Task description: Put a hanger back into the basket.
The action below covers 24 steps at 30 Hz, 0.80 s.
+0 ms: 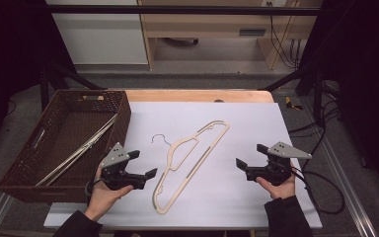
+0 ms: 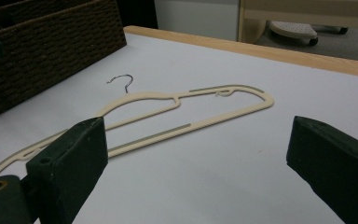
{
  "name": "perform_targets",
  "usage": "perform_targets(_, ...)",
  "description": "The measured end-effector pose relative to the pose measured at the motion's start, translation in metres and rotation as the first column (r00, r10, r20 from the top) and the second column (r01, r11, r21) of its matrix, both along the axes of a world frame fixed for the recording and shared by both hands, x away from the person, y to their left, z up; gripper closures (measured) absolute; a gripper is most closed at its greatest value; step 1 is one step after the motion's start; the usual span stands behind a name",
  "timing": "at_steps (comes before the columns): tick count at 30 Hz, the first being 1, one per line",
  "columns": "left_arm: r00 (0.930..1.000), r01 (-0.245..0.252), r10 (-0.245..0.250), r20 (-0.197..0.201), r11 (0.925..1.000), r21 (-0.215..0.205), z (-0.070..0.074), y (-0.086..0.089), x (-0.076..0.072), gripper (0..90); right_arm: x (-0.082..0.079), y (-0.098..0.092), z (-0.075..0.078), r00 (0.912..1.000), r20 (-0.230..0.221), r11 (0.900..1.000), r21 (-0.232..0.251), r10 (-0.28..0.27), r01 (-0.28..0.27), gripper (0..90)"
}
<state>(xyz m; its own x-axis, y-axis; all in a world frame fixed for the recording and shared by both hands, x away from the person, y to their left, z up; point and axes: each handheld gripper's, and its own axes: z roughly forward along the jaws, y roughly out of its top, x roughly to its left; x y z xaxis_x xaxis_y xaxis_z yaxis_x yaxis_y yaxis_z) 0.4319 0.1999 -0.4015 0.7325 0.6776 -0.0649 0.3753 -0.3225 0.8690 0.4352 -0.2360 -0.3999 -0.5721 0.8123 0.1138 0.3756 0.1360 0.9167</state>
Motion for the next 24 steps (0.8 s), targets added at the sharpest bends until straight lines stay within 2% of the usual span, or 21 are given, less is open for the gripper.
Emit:
perform_targets(8, 0.9981, 0.006, -0.003, -0.062, 0.9985, 0.054, -0.024, -0.012, 0.008, 17.7, 0.002, 0.004, -0.002, 1.0, -0.007, 1.0, -0.01, 0.006, -0.006, 5.5)
perform_targets(9, 0.9975, 0.007, -0.003, -0.071, 0.9983, 0.057, -0.028, -0.013, 0.009, 19.4, 0.002, 0.004, -0.002, 0.9999, -0.008, 1.0, -0.008, 0.008, -0.008, 5.6)
perform_targets(12, 0.9953, 0.003, 0.007, -0.097, 0.9946, 0.103, -0.038, -0.019, 0.014, 23.9, 0.002, 0.005, -0.003, 0.9999, -0.01, 1.0, -0.019, 0.013, -0.013, 5.7)
perform_targets(15, 0.9913, 0.007, 0.009, -0.131, 0.9927, 0.12, -0.047, -0.024, 0.017, 31.4, 0.002, 0.007, -0.004, 0.9997, -0.012, 0.999, -0.025, 0.021, -0.021, 6.0)
perform_targets(19, 0.9856, 0.02, 0.011, -0.169, 0.9827, 0.184, -0.058, -0.032, 0.019, 39.4, 0.003, 0.01, -0.005, 0.9996, -0.014, 0.999, -0.027, 0.024, -0.024, 6.2)
perform_targets(20, 0.9823, 0.027, 0.008, -0.187, 0.9824, 0.185, -0.06, -0.034, 0.02, 41.1, 0.003, 0.01, -0.005, 0.9996, -0.015, 0.999, -0.028, 0.025, -0.026, 6.3)
perform_targets(24, 0.9793, 0.033, 0.012, -0.202, 0.9763, 0.214, -0.066, -0.037, 0.02, 50.6, 0.003, 0.012, -0.005, 0.9994, -0.017, 0.999, -0.031, 0.031, -0.032, 6.5)
